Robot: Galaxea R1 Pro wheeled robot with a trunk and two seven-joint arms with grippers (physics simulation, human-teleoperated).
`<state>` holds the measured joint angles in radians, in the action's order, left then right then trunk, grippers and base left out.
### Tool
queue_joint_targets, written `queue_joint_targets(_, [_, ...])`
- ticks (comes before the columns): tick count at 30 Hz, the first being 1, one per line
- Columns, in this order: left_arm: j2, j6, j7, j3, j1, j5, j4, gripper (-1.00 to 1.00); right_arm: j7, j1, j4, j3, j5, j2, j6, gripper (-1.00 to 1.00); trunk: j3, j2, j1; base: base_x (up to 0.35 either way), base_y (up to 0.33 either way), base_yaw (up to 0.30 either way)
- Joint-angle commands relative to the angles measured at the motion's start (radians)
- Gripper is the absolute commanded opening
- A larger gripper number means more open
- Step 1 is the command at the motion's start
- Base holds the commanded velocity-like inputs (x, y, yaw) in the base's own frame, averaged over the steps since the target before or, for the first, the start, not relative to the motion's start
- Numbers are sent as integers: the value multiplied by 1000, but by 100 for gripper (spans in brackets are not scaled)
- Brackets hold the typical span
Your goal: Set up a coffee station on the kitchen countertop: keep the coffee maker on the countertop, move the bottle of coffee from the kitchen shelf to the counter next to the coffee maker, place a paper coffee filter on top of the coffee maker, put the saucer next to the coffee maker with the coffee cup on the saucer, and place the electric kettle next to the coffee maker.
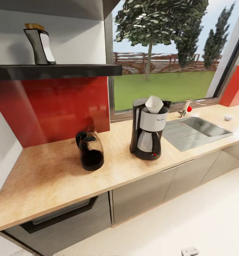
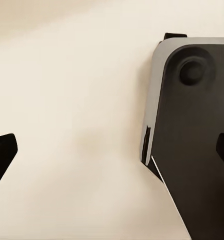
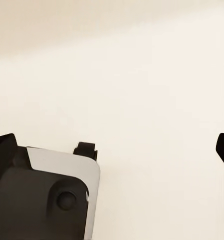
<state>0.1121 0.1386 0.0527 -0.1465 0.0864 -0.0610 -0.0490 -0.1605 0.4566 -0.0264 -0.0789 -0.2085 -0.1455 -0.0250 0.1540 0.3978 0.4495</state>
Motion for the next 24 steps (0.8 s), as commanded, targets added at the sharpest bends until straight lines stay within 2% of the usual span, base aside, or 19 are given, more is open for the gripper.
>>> queue_joint_targets(1, [0,4,2,-6,1,-6,1,100,-4,1,0,-8,-9,0,-3,100,3,2,1,0,-301,213])
queue_joint_targets(12, [-1,6,1,-7,1,-6,1,100,-4,1,0,-8,-9,0,-5,100,7,2,1,-38,-301,94])
queue_joint_targets(24, [-6,7,1,-8,1,2,0,100,-3,1,0,-8,-9,1,-7,100,0,2,1,-48,-301,224])
